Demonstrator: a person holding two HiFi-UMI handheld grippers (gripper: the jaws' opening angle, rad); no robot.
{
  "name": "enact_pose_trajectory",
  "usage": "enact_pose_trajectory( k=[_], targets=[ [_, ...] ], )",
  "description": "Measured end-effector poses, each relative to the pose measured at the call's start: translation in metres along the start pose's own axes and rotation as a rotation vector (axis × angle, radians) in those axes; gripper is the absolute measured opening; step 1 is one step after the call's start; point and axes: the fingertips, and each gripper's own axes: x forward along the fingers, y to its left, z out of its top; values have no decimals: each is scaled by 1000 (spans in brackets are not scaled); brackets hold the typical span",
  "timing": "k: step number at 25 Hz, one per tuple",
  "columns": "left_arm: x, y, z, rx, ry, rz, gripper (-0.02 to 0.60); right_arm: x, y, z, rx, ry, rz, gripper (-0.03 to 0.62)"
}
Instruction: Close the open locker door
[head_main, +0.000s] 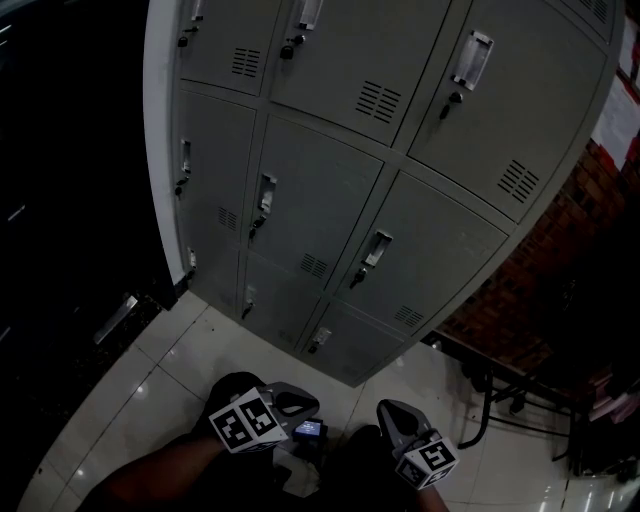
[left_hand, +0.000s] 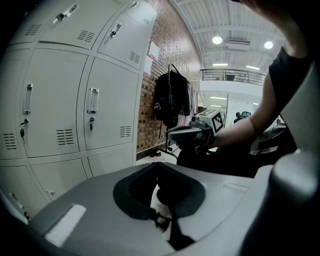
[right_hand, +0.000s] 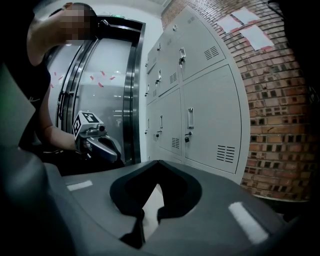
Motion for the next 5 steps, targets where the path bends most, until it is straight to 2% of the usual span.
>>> enact_pose_trajectory(
  k=[5],
  targets=[
    [-1, 0, 1, -1, -1, -1, 12, 1, 1, 3, 3, -7, 2, 2]
  ],
)
